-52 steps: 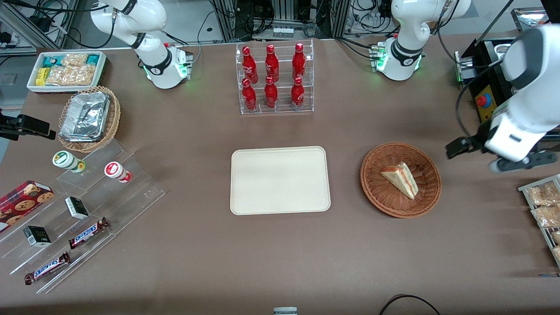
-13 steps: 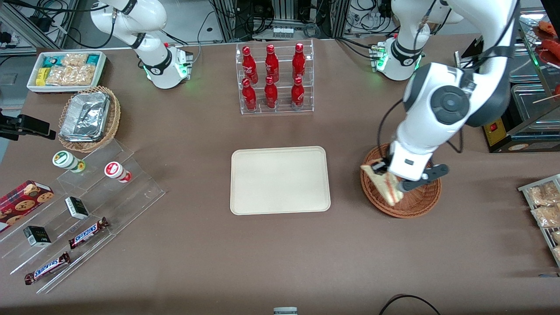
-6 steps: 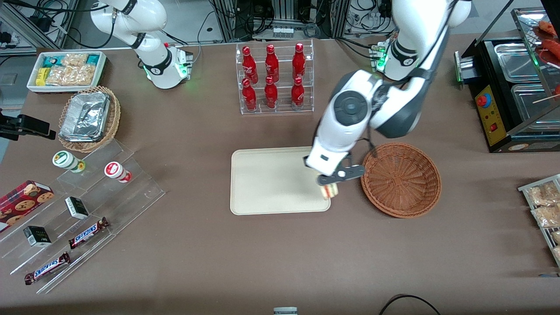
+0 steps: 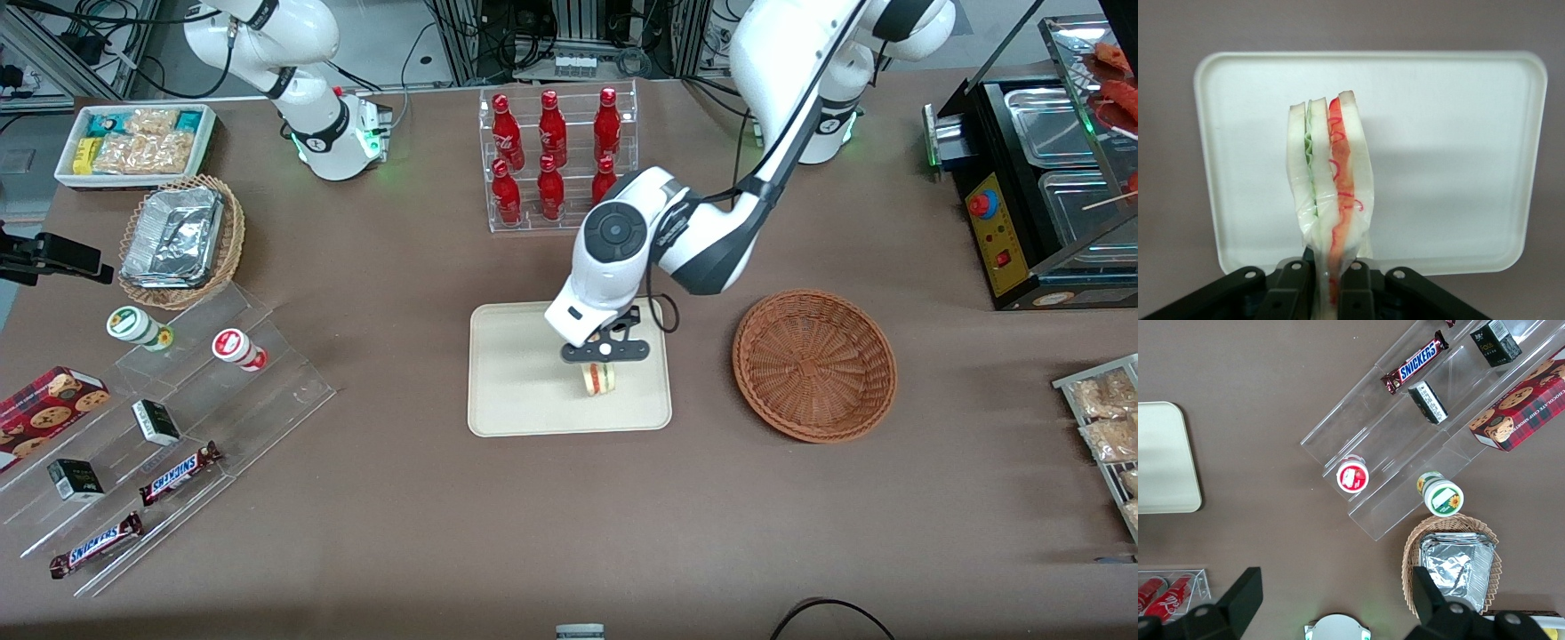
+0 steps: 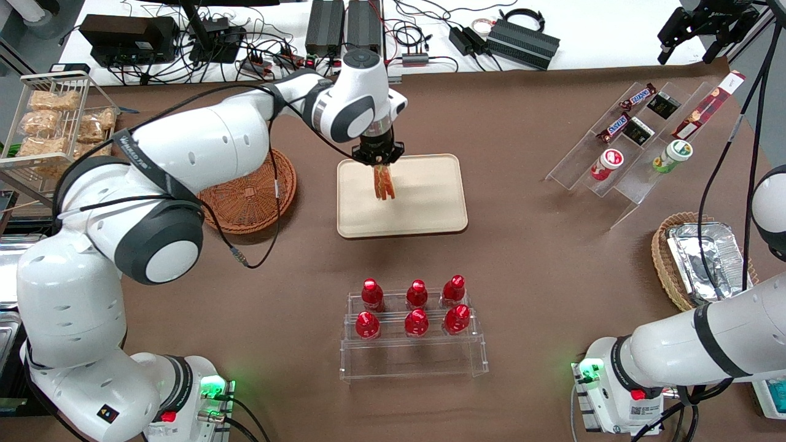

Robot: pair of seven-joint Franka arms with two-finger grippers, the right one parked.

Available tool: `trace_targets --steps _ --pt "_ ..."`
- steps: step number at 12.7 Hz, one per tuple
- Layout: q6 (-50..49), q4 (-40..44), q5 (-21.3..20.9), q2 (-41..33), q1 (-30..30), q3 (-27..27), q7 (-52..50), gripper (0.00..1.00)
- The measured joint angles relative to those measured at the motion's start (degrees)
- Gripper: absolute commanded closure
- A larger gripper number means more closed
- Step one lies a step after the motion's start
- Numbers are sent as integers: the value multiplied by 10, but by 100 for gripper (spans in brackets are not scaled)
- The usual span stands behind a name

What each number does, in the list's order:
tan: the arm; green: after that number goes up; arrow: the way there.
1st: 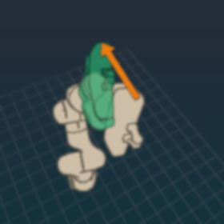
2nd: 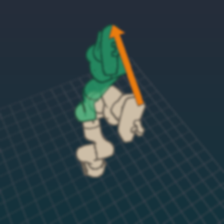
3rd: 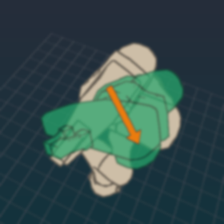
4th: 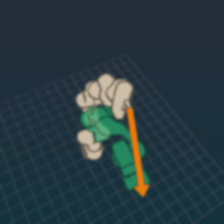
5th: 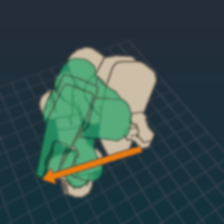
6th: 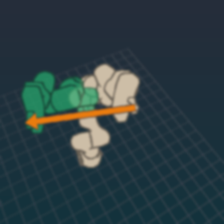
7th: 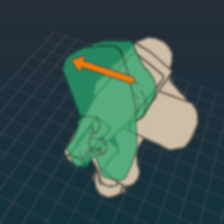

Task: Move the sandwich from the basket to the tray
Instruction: 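Lower the held sandwich onto the cream tray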

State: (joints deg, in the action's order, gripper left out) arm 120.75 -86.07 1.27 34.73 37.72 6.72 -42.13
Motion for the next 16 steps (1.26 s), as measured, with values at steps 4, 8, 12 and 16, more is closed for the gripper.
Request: trace_targets --steps 4,8,12,16 --pt "34 0 -1 43 17 0 10 100" --pt "47 0 -1 60 18 0 16 91" --pt "47 0 -1 71 21 0 17 0" --pt "46 11 -1 68 23 -2 16 0"
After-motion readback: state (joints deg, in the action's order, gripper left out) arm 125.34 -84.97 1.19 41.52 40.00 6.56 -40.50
